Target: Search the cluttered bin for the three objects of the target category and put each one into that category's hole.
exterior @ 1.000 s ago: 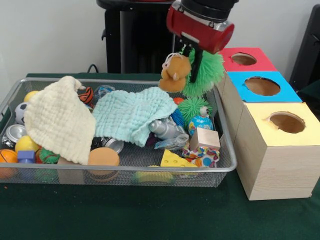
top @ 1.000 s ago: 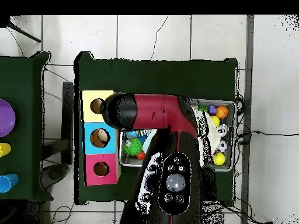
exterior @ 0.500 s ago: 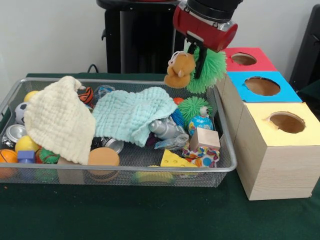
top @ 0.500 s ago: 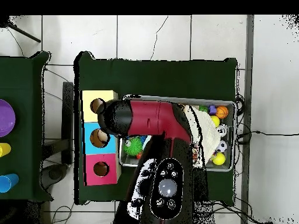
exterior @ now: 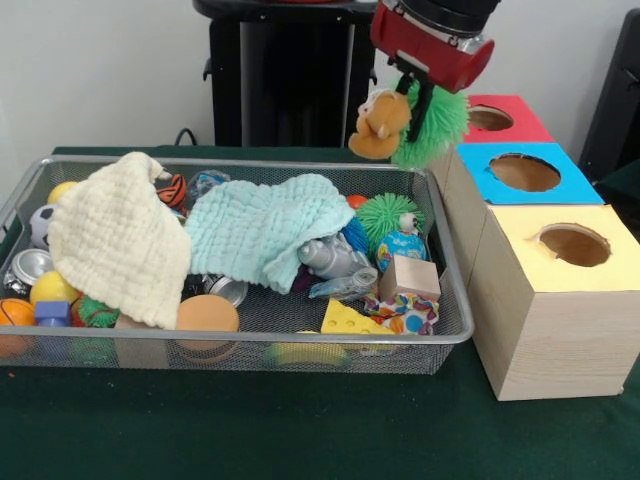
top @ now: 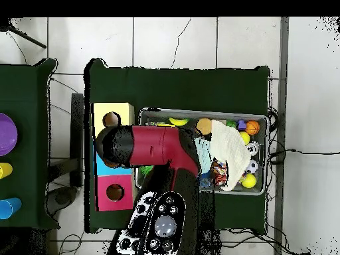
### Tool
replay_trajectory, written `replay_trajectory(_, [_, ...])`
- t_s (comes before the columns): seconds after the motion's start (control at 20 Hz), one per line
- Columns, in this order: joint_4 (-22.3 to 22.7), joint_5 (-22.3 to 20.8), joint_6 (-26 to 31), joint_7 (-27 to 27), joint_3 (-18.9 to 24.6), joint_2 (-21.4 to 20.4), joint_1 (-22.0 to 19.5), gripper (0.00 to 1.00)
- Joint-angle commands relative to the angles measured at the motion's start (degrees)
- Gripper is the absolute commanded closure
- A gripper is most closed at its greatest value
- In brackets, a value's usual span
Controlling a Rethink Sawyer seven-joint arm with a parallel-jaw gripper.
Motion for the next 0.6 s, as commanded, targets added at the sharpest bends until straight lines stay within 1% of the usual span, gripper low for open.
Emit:
replay_trajectory(0.05, [5.43,4.6,1.85,17.87,-2.22,-0.54,2.44,1.0])
replay_trajectory(0.1, [5.39,4.81,2.36,18.05,-2.63,-0.64,3.05,1.0])
replay_trajectory(0.15, [4.83,5.09,2.71,18.5,-3.05,0.16,3.23,1.0])
replay_trajectory(0.3, [5.44,5.83,2.55,19.88,-4.17,0.49,5.21,1.0])
replay_trajectory(0.35, [6.77,6.35,2.5,20.99,-4.75,-0.47,7.08,1.0])
replay_trajectory(0.4, [7.49,6.92,2.32,21.24,-4.89,-0.73,7.57,1.0])
replay_trajectory(0.45, [9.29,7.86,2.4,22.46,-5.16,-2.15,9.42,1.0])
replay_trajectory(0.6, [11.58,9.97,3.21,22.68,-5.65,-4.37,11.16,1.0])
